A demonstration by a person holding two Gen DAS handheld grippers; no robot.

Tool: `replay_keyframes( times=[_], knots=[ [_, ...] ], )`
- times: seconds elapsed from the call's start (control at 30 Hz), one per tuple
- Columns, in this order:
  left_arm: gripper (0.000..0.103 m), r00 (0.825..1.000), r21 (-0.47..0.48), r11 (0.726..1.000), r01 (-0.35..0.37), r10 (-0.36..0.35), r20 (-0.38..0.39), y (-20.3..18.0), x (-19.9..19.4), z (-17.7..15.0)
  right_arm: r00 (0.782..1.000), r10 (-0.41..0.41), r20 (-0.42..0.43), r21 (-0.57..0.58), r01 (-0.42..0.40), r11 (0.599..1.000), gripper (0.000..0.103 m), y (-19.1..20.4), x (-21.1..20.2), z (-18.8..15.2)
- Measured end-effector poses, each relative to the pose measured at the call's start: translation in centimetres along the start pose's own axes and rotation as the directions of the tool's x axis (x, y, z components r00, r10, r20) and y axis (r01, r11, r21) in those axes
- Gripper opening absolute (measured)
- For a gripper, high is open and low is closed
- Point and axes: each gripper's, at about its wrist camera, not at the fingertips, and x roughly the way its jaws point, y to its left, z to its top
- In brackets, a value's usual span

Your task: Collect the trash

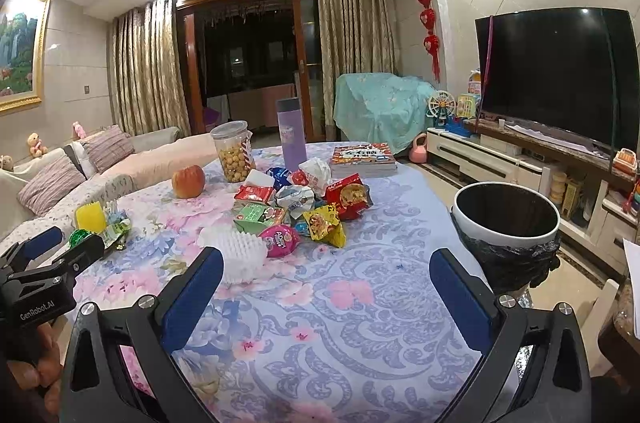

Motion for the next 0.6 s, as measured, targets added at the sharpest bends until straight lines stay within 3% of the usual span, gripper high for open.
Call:
replay_keyframes(
  times=[0.6],
  knots=[
    [0.103,1.0,0.002,1.0,0.007,-0.007,0.011,-0.26,-0.06,-0.11,1.0,0.007,-0.003,0.001,-0.007,1.0,0.103,-0.24,0.04,-0.13]
  ],
)
